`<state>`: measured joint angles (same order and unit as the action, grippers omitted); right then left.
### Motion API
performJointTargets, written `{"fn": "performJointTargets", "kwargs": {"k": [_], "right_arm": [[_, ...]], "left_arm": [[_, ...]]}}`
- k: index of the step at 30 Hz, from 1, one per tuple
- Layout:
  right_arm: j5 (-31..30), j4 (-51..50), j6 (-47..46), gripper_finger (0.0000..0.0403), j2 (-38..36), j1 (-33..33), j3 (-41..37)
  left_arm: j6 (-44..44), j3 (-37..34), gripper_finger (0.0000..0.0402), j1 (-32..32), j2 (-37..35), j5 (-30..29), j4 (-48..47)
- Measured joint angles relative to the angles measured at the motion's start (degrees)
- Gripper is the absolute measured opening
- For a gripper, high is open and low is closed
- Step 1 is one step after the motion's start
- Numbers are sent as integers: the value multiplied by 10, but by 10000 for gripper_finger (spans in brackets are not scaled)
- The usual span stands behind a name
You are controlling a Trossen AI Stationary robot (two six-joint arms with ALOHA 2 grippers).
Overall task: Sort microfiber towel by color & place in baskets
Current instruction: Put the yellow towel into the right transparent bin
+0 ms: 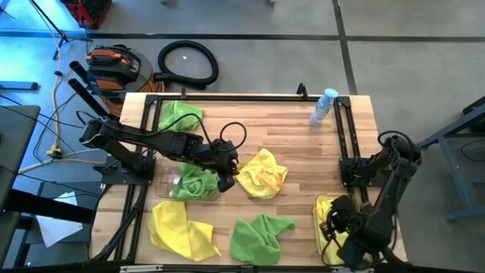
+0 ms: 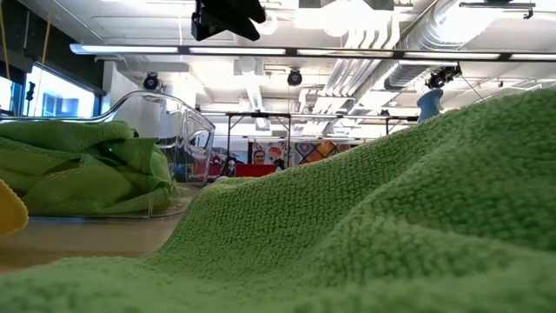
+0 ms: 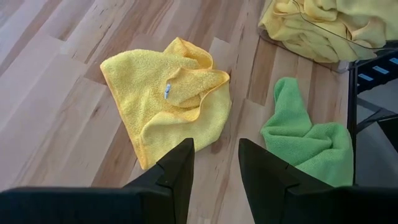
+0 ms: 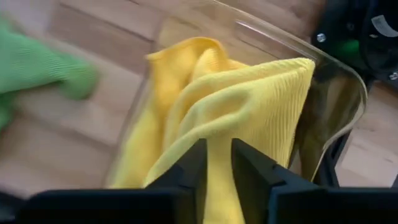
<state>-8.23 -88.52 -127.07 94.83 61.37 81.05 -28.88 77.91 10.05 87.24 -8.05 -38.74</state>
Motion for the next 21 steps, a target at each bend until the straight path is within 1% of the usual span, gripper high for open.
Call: {"fn": "performJointTargets", "kwargs": {"k": [2,5,7,11,14,16,21], "right_arm": [[11,18,-2,40,0,-6,-38],[45,65,1,8,0,-14,-94],[58,107,5,6,0,-14,-130],[59,178,-2,15,0,-14,-180],[59,182,-4,12,0,-14,-184],[60,164,-1,8,1,-14,-172],[78,81,2,2,1,-9,-97]], "left_arm": [[0,0,113,0,0,0,0],[0,0,113,0,0,0,0],[0,0,113,0,0,0,0],[-8,0,113,0,0,0,0],[-9,0,113,0,0,3,0],[-9,0,113,0,0,4,0],[-8,0,113,0,0,5,0]]}}
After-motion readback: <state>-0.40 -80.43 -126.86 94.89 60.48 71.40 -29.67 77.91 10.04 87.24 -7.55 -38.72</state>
